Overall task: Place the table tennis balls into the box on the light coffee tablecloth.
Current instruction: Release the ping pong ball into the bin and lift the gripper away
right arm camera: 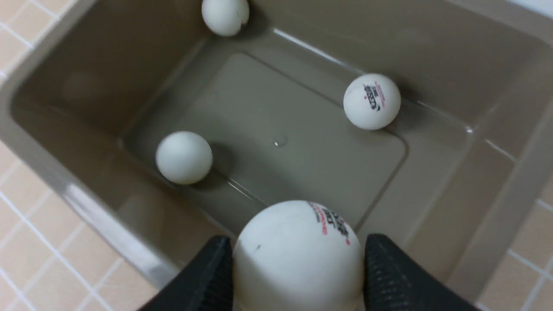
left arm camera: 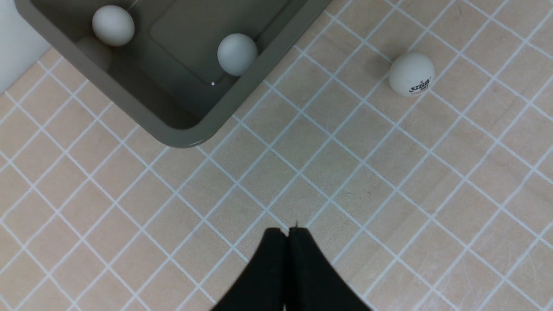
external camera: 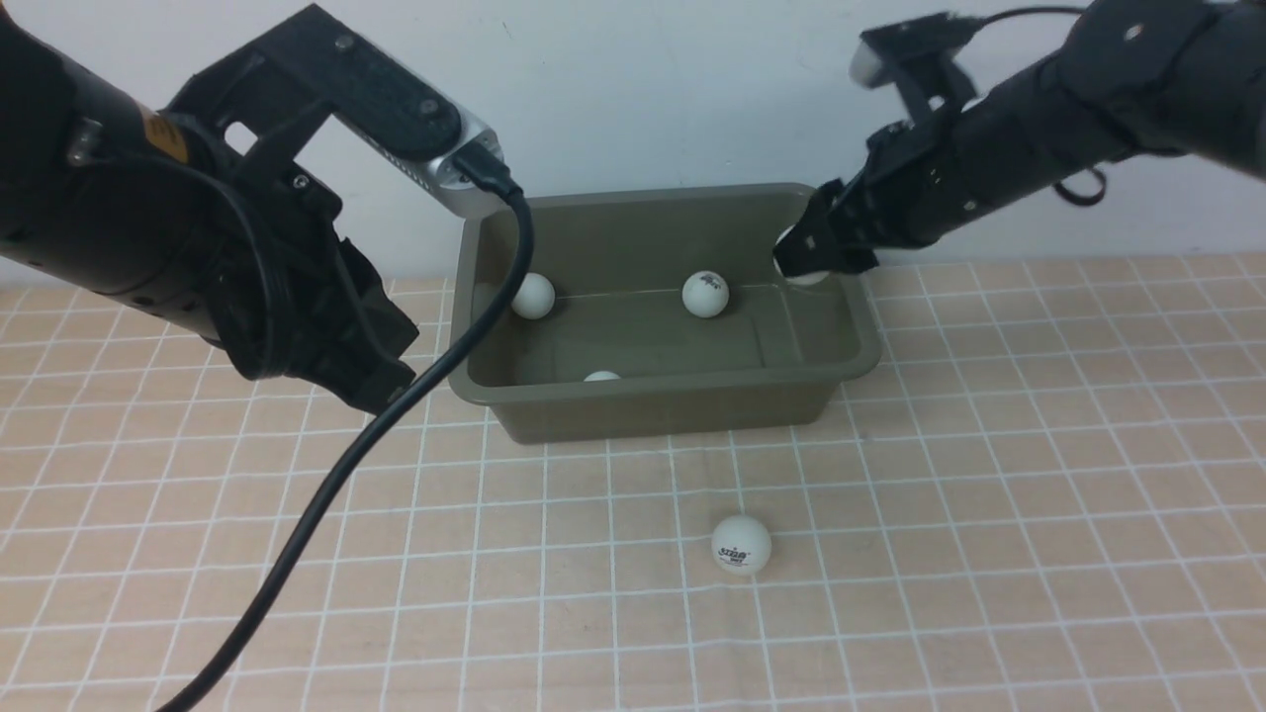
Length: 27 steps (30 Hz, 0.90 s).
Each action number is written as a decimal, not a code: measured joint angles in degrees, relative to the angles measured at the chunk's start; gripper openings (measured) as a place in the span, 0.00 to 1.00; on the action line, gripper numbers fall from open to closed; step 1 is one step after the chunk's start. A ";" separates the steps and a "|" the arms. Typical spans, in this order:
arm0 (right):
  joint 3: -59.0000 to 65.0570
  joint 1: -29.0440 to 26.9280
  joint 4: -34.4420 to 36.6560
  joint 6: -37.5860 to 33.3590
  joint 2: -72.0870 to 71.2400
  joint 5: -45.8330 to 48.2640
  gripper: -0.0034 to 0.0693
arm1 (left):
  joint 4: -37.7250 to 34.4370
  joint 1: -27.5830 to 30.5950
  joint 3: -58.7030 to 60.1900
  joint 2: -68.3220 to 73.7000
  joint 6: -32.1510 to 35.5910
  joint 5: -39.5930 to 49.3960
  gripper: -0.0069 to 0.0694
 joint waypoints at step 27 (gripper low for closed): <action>-14.47 0.00 -16.54 12.42 -12.86 21.22 0.31 | 0.07 0.00 0.00 0.00 0.00 0.09 0.00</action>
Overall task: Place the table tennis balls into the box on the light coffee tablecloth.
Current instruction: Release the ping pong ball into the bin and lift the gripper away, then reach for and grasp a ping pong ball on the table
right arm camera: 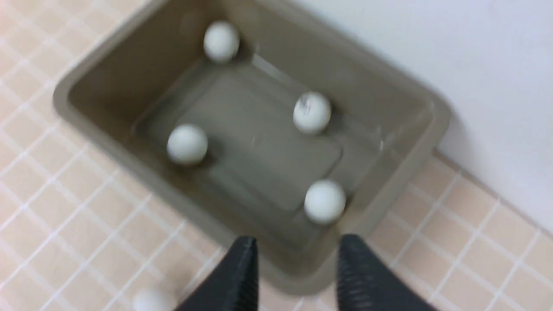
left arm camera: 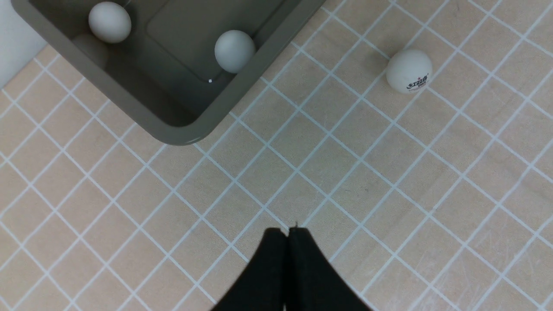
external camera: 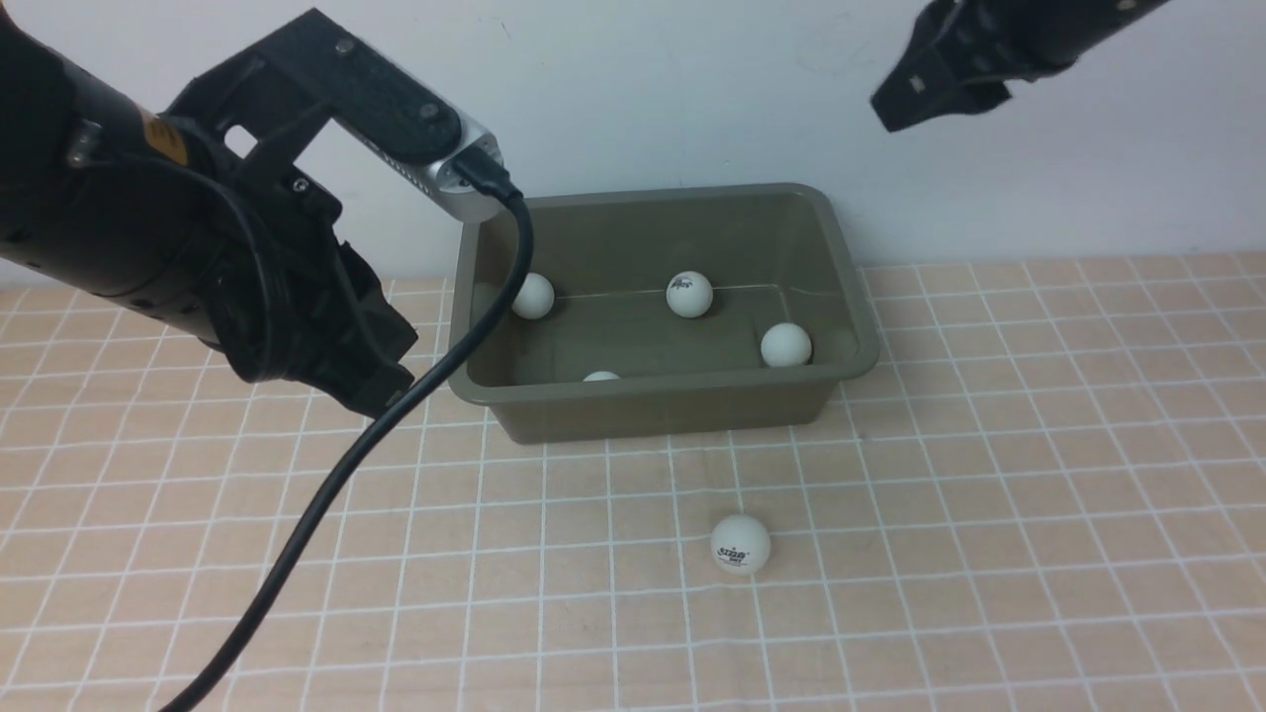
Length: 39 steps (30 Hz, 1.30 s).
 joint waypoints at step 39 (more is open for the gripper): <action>43.96 14.69 14.97 -10.06 -11.58 -20.88 0.09 | -0.74 0.00 0.00 0.00 0.05 0.21 0.00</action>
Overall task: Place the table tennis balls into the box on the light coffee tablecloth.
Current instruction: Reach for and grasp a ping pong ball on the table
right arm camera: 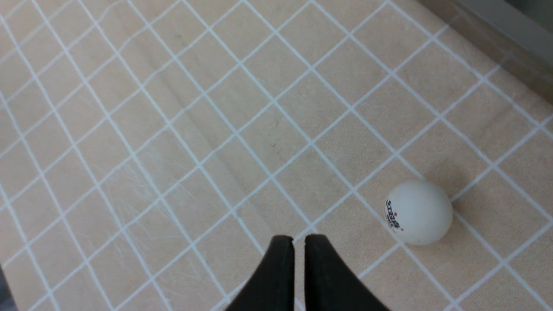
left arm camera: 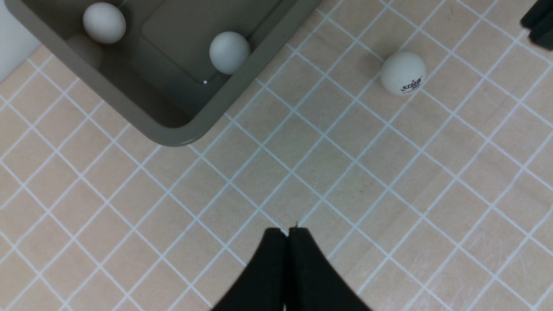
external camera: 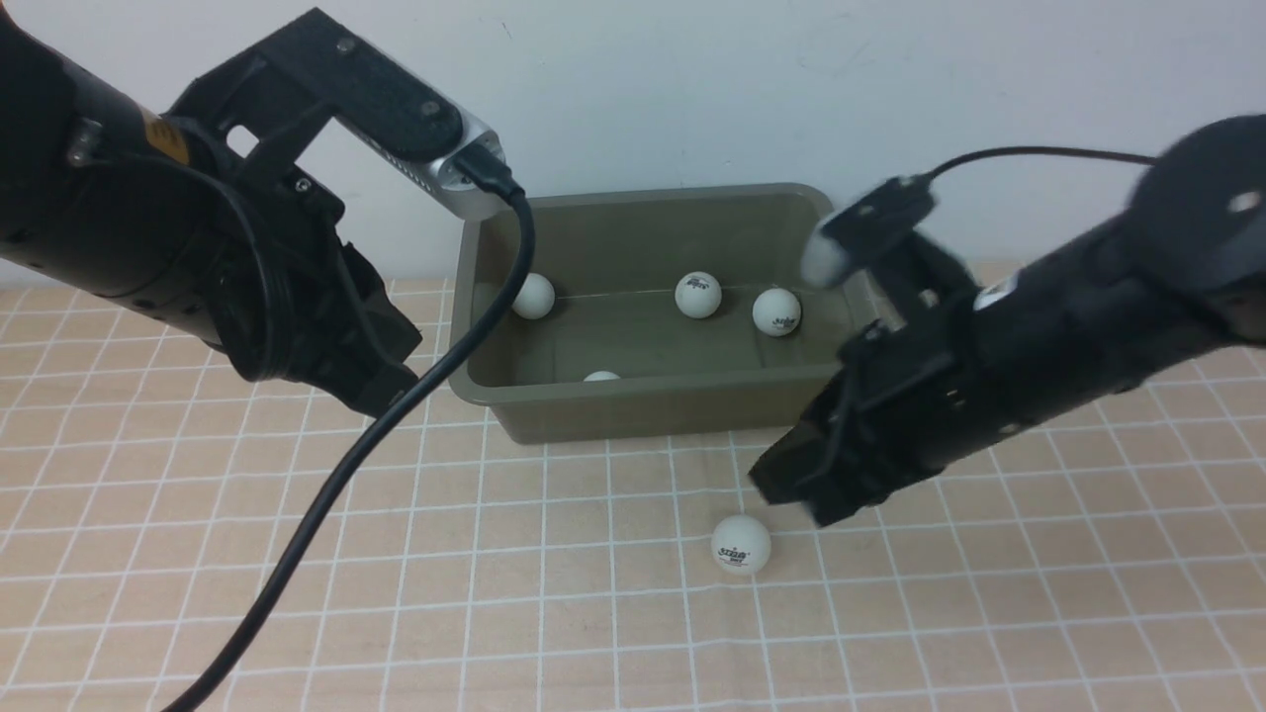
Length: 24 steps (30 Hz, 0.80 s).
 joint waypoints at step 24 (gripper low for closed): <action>-15.25 4.22 -23.68 23.59 17.81 4.68 0.62 | -1.03 0.00 0.00 0.00 0.00 0.00 0.00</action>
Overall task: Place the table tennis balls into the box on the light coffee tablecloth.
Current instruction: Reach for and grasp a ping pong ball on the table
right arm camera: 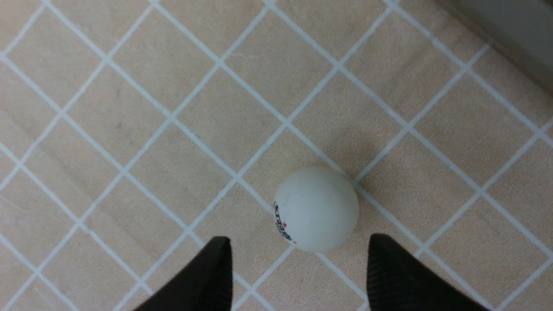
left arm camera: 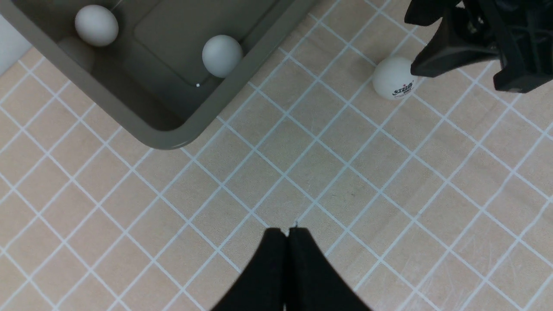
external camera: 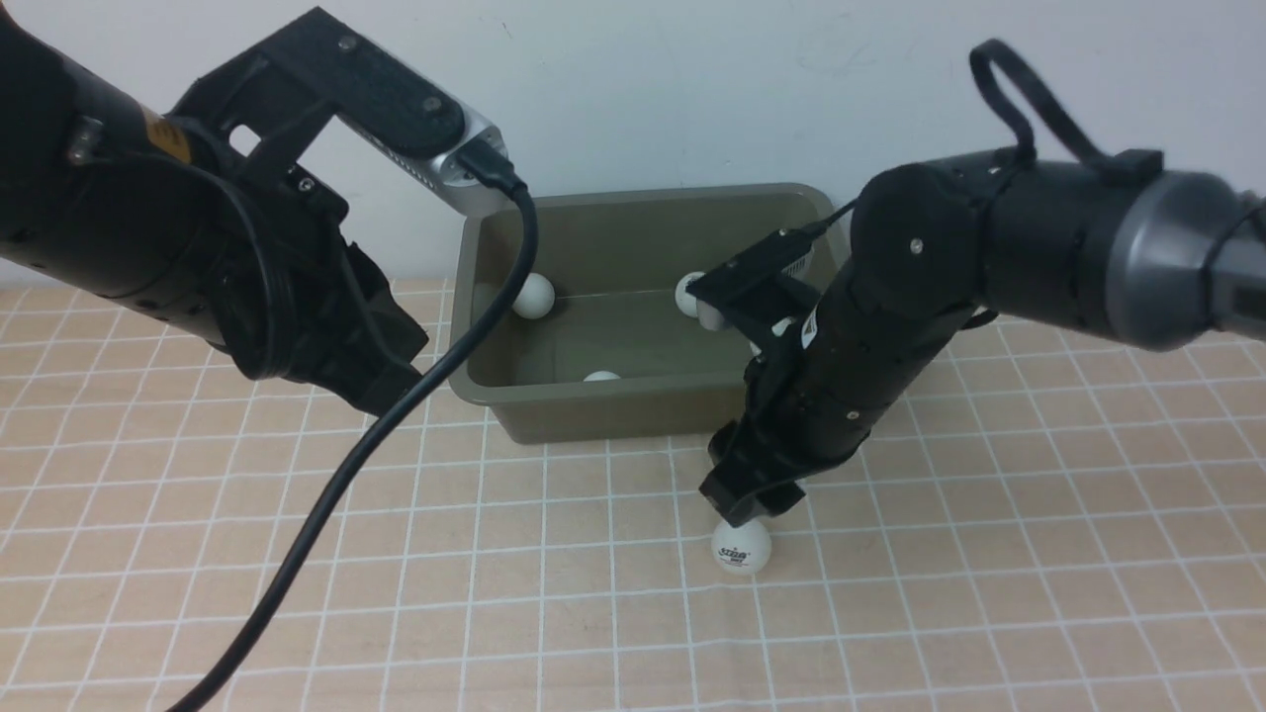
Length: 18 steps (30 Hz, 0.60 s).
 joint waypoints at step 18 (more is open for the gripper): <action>-0.35 0.00 -0.05 0.17 7.02 -3.75 0.70 | 0.00 0.00 0.00 0.00 0.00 0.05 0.00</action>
